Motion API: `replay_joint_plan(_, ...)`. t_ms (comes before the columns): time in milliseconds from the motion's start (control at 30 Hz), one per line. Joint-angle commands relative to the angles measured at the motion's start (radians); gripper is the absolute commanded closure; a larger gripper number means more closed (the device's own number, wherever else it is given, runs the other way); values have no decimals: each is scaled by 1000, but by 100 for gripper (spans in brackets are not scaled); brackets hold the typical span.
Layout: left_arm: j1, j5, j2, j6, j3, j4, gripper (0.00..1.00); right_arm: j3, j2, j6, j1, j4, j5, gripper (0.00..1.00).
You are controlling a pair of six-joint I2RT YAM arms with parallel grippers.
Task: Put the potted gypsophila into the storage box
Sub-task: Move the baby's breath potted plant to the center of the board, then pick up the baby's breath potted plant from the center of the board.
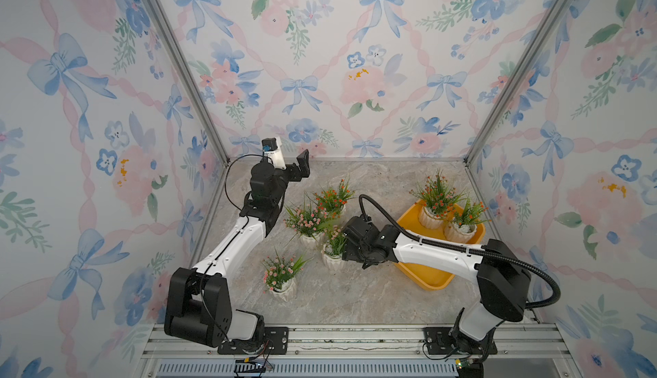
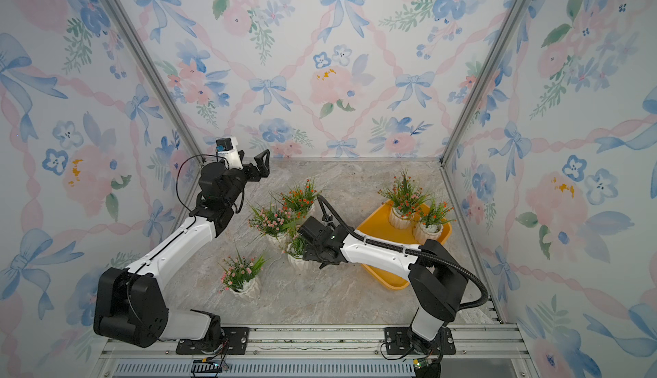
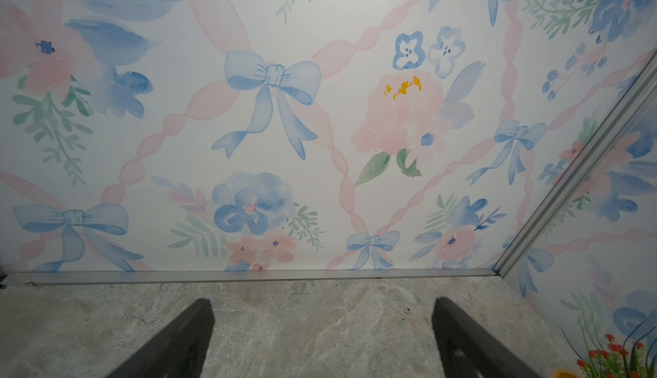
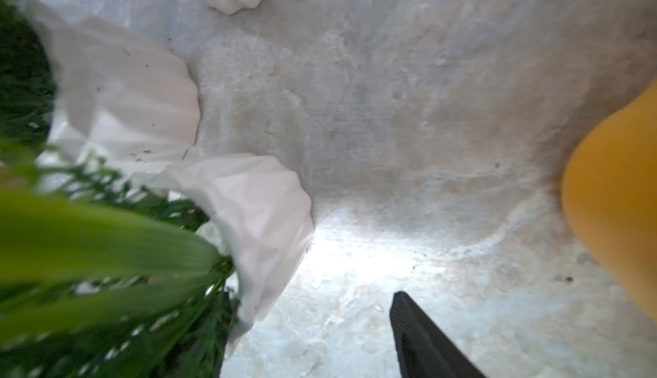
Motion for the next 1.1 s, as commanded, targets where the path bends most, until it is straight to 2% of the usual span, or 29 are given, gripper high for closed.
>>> replay_joint_plan(0,9,-13,-40,-2,-10,4,2,-24,8,-79,-56,-65,15,27)
replay_joint_plan(267,10,-18,-40,-37,-9,4,2,36,4,-253,-214,-119,-11,29)
replay_joint_plan(433,7,-17,-27,-57,-3,5,2,97,-15,-297,-242,-153,-34,29)
replay_joint_plan(567,8,-15,-16,-60,7,5,2,105,-49,-184,-227,-206,-47,32)
replay_joint_plan(800,9,-26,5,-42,21,5,2,15,-106,180,-129,-236,0,37)
replay_joint_plan(1067,17,-15,64,-16,73,6,2,-96,-164,381,-50,-194,83,38)
